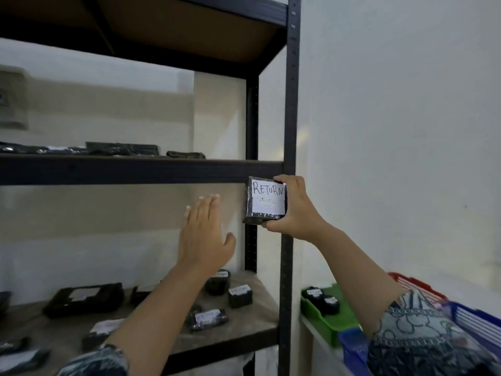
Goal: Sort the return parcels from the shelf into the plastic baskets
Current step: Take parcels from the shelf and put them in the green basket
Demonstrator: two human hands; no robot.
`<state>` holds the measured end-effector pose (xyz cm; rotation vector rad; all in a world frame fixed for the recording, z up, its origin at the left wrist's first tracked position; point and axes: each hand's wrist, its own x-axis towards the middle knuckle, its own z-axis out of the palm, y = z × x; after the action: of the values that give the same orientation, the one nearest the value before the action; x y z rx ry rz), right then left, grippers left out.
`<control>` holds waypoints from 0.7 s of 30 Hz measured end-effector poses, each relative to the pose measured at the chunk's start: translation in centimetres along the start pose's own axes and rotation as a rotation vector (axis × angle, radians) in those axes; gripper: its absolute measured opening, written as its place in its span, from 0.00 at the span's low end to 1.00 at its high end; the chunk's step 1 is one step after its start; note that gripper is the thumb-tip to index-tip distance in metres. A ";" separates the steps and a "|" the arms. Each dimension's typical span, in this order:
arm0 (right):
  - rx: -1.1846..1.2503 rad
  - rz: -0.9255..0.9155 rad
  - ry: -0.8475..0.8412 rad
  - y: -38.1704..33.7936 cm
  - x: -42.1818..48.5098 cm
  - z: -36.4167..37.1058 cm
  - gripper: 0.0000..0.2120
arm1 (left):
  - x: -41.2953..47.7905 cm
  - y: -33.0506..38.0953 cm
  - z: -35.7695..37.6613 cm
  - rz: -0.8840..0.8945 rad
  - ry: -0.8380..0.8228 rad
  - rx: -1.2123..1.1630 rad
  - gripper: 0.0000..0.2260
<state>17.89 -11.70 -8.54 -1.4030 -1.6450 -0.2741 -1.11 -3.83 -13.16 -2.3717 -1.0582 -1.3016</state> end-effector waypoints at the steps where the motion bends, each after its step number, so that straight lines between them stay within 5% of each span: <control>1: -0.010 0.011 0.010 0.7 -1.2 -0.3 0.44 | -1.1 1.0 0.9 0.012 -0.017 -0.020 0.35; 10: -0.285 0.246 -0.032 8.4 -11.2 -4.2 0.45 | -10.2 9.3 8.5 0.086 -0.285 -0.178 0.35; 21: -0.250 0.480 -0.146 24.5 -16.4 -7.4 0.46 | -12.5 19.6 23.4 0.078 -0.498 -0.258 0.35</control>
<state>41.49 -19.60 -26.08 -1.9972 -1.3646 -0.1005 23.01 -11.78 -34.19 -2.9989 -0.9439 -0.8820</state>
